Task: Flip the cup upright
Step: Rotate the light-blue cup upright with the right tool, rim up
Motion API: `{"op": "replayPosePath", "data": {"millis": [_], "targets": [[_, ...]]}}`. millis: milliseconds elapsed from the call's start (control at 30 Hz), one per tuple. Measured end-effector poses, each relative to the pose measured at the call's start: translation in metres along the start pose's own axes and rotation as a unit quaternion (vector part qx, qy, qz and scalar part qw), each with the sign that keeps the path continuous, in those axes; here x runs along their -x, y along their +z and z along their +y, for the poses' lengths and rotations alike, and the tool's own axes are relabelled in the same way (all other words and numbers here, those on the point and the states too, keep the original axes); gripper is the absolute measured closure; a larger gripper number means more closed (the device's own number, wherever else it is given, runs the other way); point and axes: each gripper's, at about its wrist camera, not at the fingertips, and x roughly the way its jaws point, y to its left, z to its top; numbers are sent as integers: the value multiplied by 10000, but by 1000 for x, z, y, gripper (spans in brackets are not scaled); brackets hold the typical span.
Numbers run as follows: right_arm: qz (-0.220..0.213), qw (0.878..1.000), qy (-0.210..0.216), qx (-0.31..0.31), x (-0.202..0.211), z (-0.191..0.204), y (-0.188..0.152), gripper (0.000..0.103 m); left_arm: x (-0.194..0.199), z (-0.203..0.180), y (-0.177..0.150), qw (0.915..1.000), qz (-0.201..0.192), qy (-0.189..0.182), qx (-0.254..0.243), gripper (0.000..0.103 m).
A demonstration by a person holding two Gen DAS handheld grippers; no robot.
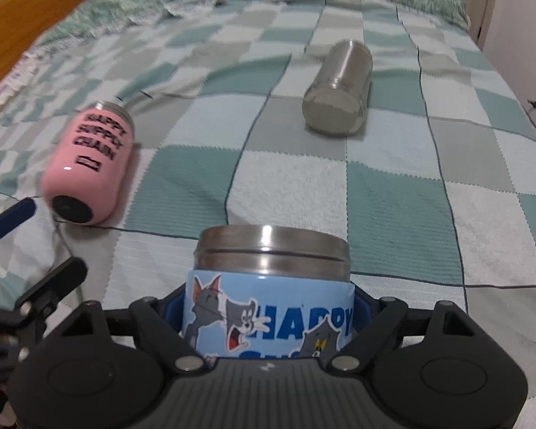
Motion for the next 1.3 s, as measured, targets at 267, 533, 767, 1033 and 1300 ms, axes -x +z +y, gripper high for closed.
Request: {"op": "replayPosePath", "data": {"millis": [267,533,767,1033,1300], "targets": [[-1122,9932,121,291,44,-2,-35,19,16,-12,8,9999,-110,39,4,0],[-2328,9715,-70,440,80,-23,-55,19,23,-32,18,9998,-204,67,23,0],[-2810,9582,-449,287,84,-76,-44,19,15,-58,30,9996,-269,30,92,0],[-2953,9514,-808,319,64,-133,-40,19,-11,-93,35,9997,-191,-142,50,0],[-2864,9539,-822,352,41,-155,-45,19,-37,-114,35,9997,-74,-206,-87,0]]}}
